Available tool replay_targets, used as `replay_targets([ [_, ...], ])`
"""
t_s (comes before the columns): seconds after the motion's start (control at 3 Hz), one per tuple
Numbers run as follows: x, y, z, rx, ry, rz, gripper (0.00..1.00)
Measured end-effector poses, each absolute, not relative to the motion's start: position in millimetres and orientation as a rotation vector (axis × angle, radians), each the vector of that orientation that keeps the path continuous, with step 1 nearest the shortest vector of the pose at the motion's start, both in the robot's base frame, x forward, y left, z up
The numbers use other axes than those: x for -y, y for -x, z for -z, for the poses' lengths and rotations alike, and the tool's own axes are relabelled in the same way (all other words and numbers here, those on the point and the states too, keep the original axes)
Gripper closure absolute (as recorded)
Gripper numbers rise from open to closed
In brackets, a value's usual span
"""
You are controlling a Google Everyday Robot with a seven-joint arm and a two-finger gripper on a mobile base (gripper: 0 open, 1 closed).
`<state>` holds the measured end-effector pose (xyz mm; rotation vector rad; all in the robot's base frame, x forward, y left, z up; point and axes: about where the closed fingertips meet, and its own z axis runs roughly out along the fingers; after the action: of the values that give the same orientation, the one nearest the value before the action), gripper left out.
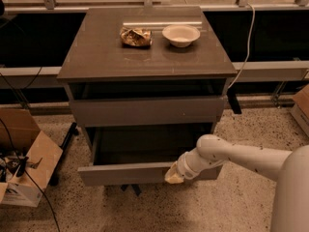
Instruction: Close middle drawer
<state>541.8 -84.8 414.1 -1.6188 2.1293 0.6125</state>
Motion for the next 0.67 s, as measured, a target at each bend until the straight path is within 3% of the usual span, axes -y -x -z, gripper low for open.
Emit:
replay_targets([
  [0.67, 72, -610, -425, -2.029, 1.566, -0.504, 1.0],
])
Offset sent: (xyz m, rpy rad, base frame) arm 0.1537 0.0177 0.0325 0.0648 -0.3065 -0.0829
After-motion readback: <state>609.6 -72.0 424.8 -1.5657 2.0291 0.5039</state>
